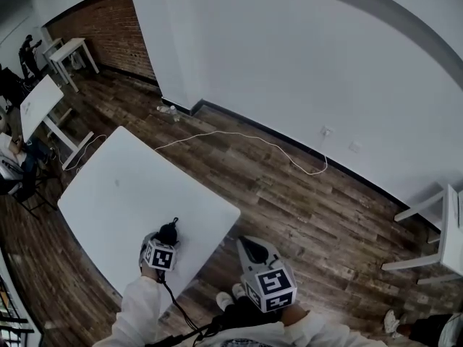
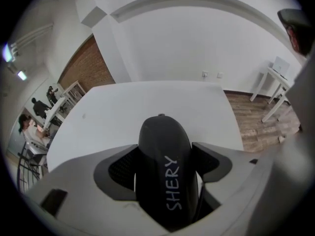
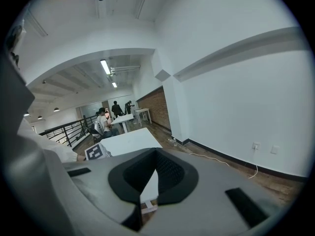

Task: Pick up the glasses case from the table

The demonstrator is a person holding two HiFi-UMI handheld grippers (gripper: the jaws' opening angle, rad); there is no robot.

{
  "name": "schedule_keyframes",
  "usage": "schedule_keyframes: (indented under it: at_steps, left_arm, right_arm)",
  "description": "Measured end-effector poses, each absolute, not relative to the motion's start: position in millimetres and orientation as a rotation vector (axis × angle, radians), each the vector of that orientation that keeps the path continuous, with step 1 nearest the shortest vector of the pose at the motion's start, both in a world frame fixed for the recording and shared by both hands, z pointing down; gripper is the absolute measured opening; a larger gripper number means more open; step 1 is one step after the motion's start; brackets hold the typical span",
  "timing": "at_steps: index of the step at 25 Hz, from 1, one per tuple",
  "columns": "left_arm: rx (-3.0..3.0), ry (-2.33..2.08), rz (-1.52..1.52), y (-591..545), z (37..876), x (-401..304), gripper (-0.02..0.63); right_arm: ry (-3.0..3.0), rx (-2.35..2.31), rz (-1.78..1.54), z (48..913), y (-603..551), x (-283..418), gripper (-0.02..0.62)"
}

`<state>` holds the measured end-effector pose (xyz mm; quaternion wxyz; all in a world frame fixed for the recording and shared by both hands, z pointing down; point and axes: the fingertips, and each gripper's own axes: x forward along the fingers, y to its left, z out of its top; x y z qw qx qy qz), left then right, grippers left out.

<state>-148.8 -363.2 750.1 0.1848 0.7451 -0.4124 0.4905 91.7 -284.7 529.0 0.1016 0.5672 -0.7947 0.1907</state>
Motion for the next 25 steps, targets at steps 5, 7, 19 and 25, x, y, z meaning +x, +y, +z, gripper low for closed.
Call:
schedule_keyframes:
  at_steps: [5,7,19,25]
  left_arm:
    - [2.169,-1.411,0.992,-362,637,-156,0.365]
    - [2.186,-1.551,0.854,-353,581,-172,0.365]
    - [2.13,-1.991,0.374,-282,426,-253,0.363]
    - [2.099,-2.02,0.358,-280,426,-257,0.364]
  right_arm:
    - [-2.432,1.596,0.556,523,-297,69,0.005]
    - [-2.475,1.56,0.535,515,-306,54,0.005]
    - [-2.668,1.39,0.405,455,-335,-27,0.003]
    - [-2.692,1.34,0.344,444,-333,-36,0.002]
